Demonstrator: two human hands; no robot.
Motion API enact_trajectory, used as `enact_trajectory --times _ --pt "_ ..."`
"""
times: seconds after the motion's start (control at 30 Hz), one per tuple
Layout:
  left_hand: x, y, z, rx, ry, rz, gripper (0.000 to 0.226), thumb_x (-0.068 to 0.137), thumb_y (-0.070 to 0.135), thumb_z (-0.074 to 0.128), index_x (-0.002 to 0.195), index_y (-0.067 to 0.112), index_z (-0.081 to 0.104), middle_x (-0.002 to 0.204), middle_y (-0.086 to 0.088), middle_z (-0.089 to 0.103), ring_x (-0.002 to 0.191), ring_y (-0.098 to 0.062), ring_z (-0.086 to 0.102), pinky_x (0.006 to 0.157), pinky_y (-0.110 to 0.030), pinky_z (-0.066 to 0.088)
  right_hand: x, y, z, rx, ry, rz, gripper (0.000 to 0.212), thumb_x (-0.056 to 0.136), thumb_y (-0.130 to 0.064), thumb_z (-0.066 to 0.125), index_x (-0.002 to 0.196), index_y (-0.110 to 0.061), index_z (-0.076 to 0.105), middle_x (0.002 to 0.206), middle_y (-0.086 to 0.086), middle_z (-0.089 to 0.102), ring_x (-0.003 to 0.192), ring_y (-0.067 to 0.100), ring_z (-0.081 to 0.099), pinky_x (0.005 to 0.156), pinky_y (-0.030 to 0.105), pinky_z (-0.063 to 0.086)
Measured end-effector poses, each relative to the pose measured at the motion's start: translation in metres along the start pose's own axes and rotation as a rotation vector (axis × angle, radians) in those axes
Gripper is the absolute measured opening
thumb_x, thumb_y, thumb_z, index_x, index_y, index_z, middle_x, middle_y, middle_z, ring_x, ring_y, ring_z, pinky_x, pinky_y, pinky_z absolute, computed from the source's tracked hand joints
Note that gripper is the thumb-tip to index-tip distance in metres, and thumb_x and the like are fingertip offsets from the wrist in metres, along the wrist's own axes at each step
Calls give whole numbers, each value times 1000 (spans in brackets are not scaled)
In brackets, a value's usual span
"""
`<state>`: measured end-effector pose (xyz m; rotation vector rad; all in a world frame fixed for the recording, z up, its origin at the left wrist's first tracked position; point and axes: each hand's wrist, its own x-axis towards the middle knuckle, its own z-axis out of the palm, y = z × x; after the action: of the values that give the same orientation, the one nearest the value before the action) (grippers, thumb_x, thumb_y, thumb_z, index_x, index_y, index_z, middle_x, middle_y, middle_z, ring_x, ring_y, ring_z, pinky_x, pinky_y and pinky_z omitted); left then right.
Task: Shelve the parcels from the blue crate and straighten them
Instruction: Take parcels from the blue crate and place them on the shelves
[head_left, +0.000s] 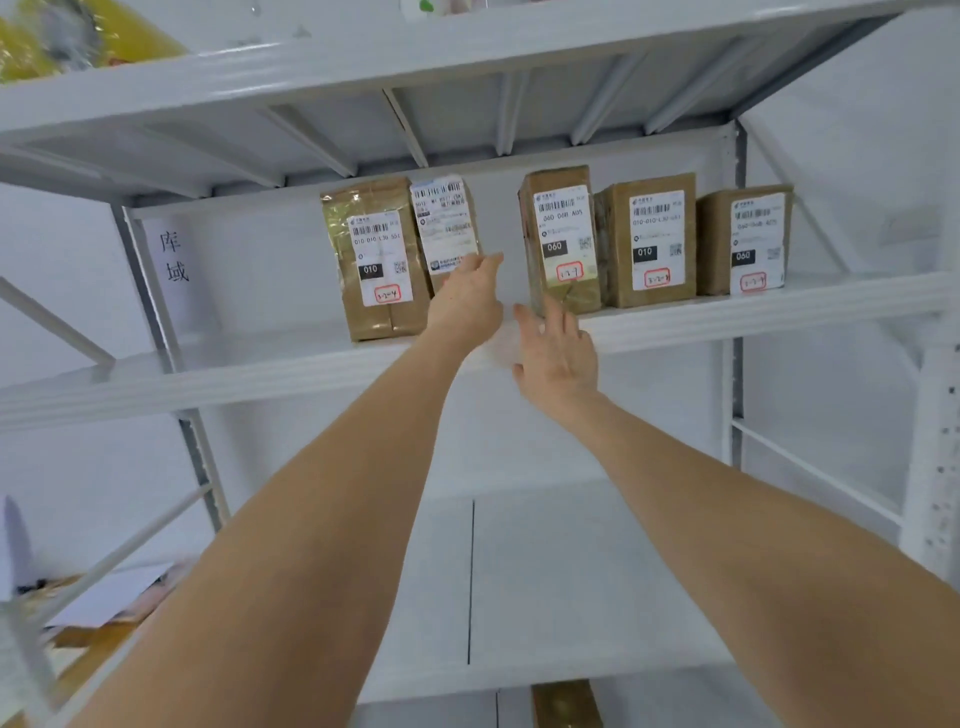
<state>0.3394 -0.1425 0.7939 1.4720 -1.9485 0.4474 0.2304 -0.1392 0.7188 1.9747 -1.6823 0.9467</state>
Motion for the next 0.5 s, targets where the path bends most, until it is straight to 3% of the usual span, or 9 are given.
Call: enact_trajectory --times 0.2,0.5 --pt "-70 34 53 -96 -63 5 60 89 1 45 146 17 32 143 -6 38 129 -25 41 93 -40 44 -69 40 9 -61 -127 85 70 93 -28 58 150 -24 17 158 9 7 138 29 24 107 38 31" --pt "-181 94 170 -186 -469 12 63 92 7 47 150 17 22 150 -5 27 134 -23 34 97 -38 43 -207 125 44 -122 -368 291 64 94 -23 56 149 -23 21 158 8 6 140 28 20 108 35 30"
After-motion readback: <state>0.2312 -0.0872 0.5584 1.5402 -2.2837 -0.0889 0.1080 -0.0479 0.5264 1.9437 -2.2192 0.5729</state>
